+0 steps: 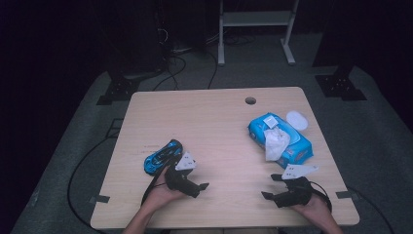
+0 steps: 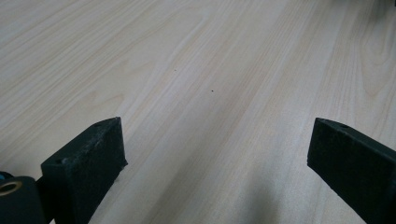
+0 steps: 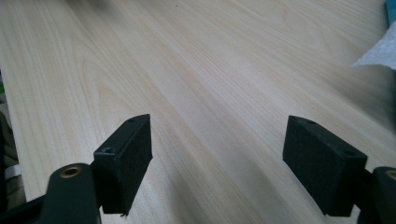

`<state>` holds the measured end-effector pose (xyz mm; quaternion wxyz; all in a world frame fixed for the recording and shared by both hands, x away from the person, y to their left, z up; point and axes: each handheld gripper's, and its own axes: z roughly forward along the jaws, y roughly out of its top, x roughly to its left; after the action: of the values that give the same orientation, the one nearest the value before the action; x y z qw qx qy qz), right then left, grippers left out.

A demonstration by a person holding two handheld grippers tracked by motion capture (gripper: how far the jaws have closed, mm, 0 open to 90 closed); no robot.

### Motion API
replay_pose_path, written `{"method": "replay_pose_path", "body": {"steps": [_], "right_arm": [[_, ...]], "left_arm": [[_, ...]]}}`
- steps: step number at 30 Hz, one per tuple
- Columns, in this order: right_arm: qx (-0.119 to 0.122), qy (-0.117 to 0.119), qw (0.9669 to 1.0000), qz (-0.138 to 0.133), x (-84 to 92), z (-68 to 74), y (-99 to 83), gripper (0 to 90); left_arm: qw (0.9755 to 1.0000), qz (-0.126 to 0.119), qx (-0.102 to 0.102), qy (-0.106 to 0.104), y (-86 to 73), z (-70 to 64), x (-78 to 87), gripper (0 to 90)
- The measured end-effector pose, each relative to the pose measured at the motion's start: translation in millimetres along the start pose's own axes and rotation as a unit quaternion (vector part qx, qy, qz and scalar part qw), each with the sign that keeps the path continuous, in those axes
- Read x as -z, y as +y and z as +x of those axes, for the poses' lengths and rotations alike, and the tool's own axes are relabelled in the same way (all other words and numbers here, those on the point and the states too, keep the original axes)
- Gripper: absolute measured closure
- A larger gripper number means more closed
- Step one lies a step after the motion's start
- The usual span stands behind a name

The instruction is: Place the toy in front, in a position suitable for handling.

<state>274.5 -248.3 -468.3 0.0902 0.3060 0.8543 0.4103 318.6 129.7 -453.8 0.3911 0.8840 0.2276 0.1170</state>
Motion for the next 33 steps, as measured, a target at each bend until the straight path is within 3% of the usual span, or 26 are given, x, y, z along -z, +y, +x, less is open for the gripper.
{"method": "replay_pose_path", "body": {"steps": [11,23,33], "right_arm": [[-0.007,-0.001,1.0,-0.006,0.9,-0.6,0.1,22.3],[-0.005,0.0,0.9999,-0.009,1.8,0.9,3.5,21.6],[-0.004,0.002,0.9999,-0.01,2.1,2.4,4.9,21.3]], "left_arm": [[0.9998,-0.009,-0.005,0.015,3.3,7.5,13.2,3.7],[0.999,-0.007,-0.014,0.041,6.5,33.5,36.2,3.8],[0.9987,-0.007,0.004,0.051,6.3,57.2,48.3,3.7]]}}
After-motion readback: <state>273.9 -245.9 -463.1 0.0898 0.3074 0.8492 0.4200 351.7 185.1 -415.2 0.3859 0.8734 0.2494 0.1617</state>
